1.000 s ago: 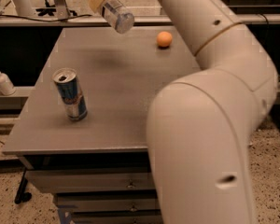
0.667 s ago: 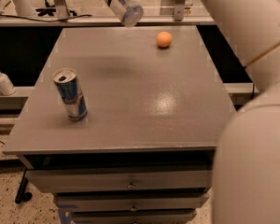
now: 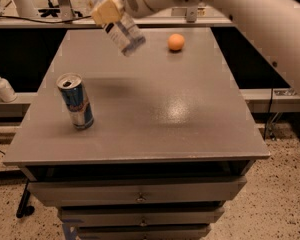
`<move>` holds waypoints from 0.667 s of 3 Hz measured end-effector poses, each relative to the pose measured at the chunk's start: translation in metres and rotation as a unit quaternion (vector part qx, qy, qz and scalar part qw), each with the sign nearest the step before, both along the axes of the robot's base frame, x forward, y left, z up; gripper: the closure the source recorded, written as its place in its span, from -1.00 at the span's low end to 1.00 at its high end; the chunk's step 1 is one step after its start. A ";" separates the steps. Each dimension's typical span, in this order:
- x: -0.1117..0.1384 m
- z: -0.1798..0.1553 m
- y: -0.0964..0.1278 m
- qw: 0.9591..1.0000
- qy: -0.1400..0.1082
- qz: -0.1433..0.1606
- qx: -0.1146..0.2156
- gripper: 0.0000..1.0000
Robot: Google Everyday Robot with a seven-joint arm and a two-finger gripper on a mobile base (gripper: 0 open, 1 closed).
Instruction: Place blue plastic bottle upright
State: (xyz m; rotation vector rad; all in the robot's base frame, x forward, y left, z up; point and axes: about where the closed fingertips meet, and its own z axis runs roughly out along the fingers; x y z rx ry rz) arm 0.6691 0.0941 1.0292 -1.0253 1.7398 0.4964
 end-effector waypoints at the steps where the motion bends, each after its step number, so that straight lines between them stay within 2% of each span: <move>1: -0.015 -0.012 0.001 1.000 -0.025 0.010 0.002 1.00; 2: -0.014 -0.013 0.002 0.999 -0.037 0.013 0.016 1.00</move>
Offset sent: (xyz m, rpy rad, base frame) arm -0.0114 0.0004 -0.0083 0.0734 -0.1299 0.0336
